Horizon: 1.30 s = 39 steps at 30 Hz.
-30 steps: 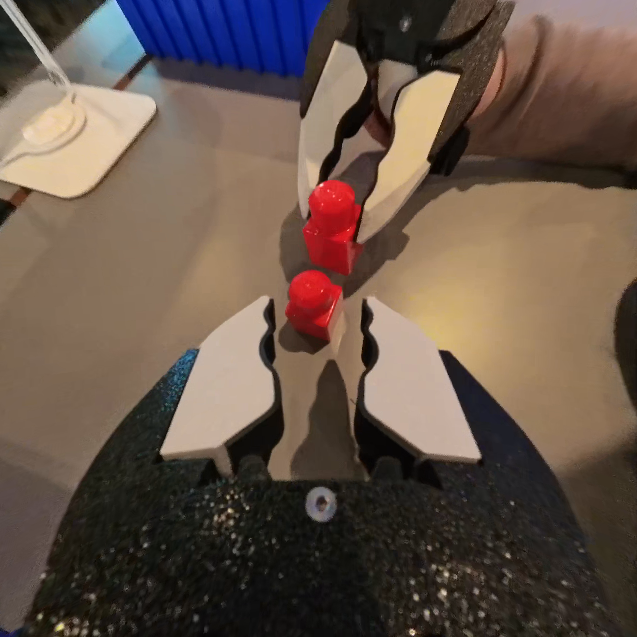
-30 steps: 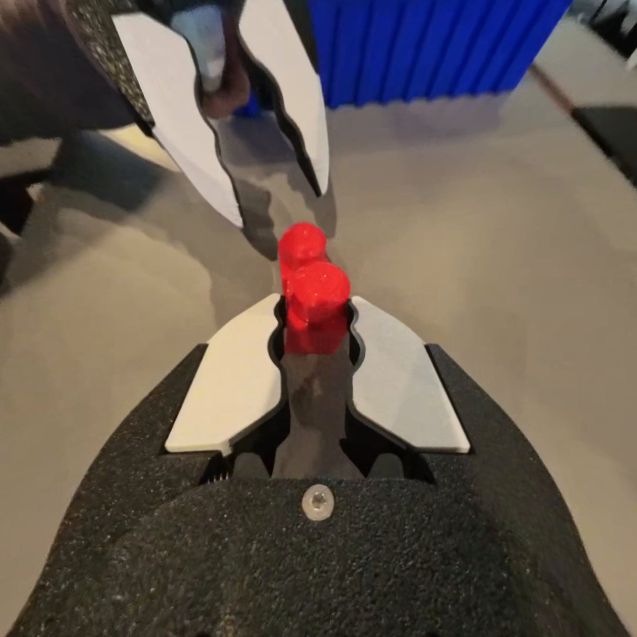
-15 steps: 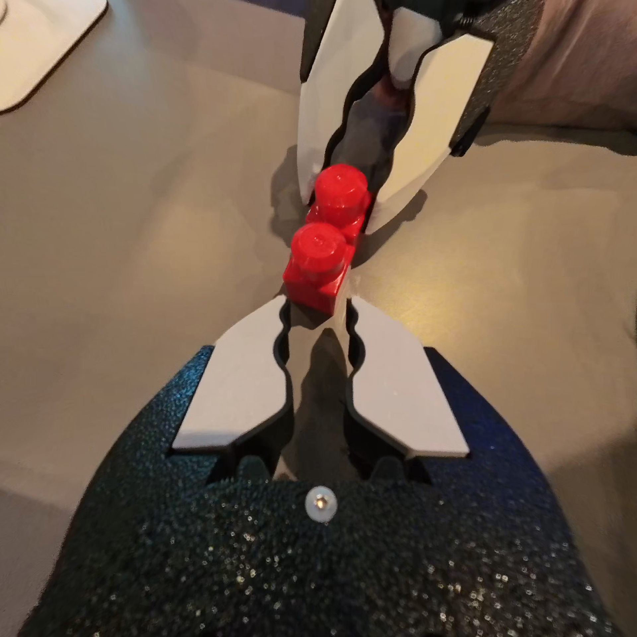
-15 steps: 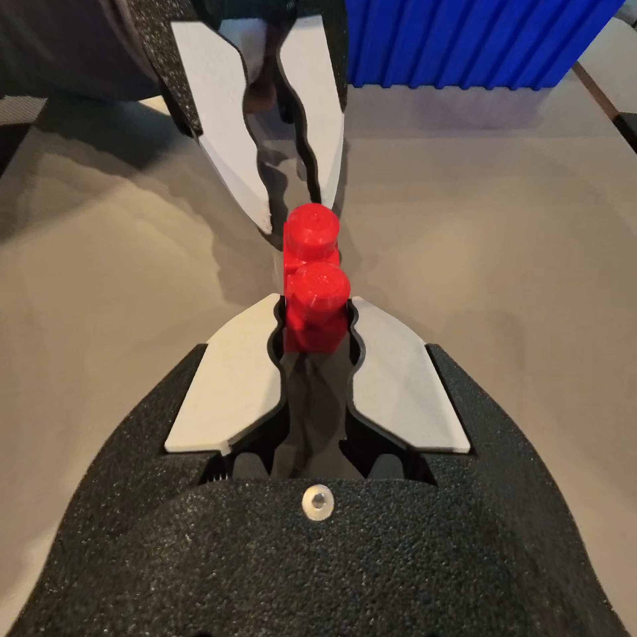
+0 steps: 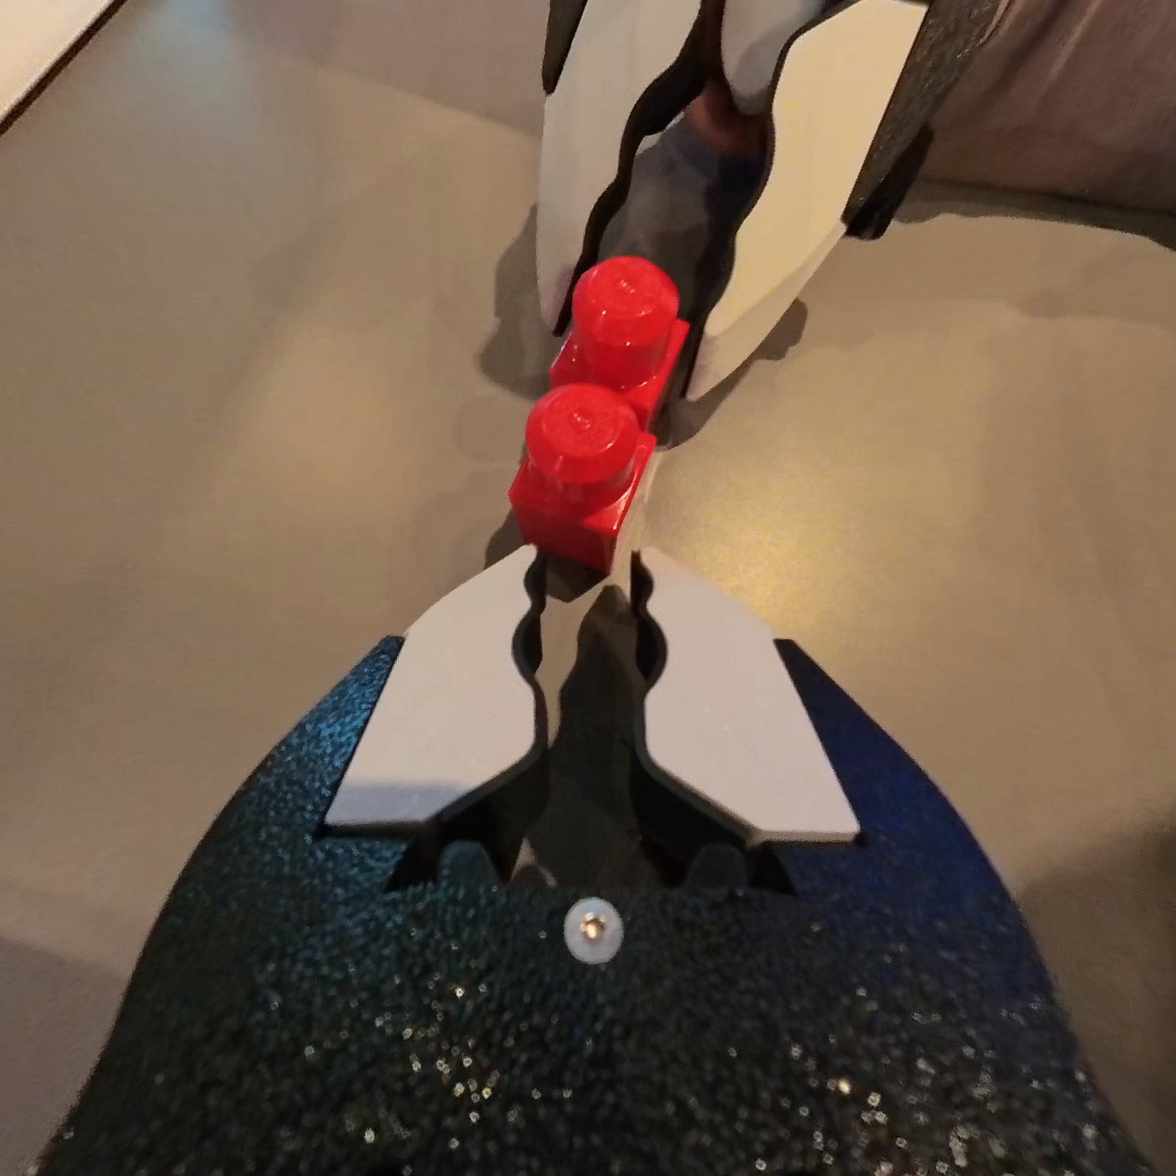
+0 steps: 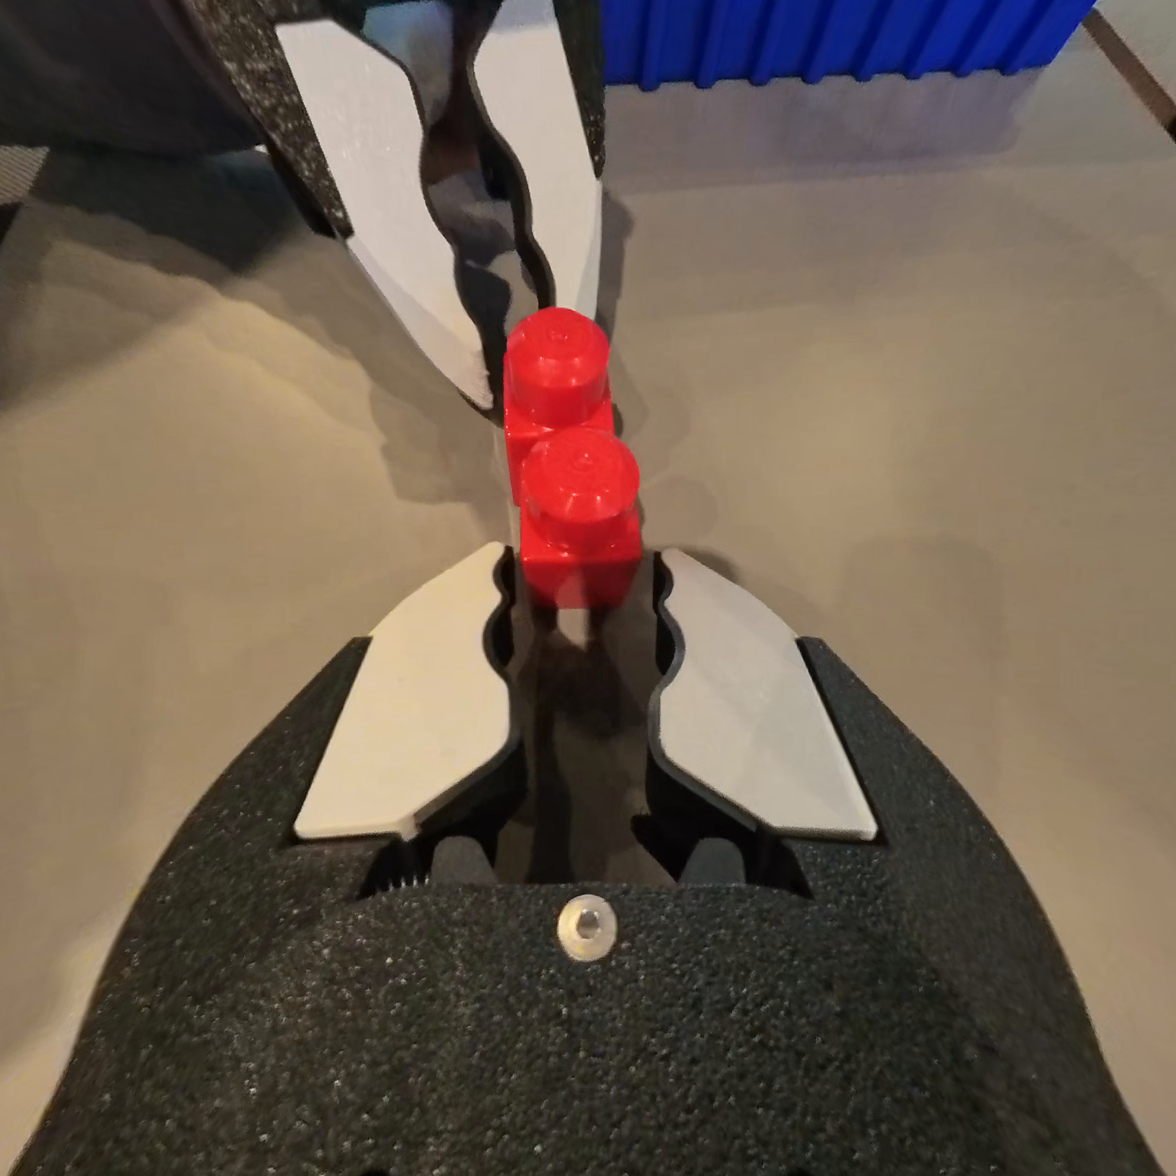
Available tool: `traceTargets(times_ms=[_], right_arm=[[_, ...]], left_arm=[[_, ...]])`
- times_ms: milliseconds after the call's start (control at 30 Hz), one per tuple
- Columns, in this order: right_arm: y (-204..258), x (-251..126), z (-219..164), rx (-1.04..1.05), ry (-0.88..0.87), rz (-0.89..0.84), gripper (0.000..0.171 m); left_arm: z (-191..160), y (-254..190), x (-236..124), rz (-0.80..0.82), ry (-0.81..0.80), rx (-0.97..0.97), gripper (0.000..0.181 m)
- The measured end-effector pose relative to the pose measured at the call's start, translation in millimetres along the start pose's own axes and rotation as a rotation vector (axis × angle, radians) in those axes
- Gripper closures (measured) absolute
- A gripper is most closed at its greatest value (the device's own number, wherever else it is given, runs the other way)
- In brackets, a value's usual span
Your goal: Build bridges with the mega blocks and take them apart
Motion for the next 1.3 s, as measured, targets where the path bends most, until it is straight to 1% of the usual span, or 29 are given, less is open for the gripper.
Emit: traceTargets(times_ms=[33, 333, 1300], right_arm=[[0.6, 0.5, 0.0, -0.009, 0.005, 0.001, 0.135], [1.6, 1.4, -0.3, -0.018, -0.006, 0.026, 0.136], [-0.3, 6.3, 0.5, -0.036, -0.032, 0.051, 0.136]], left_arm=[[-0.6, -0.1, 0.6, 0.005, 0.002, 0.002, 0.157], [-3.4, -1.7, 3.6, -0.009, -0.001, -0.006, 0.162], [-2.0, -4.6, 8.8, -0.013, 0.011, 0.002, 0.160]])
Point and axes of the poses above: each gripper's, where its closed fingertips meet, x out along the fingers, z out of its top, y = z × x across the jaws, the point moved 10 cm from there along -x, back along the fingers
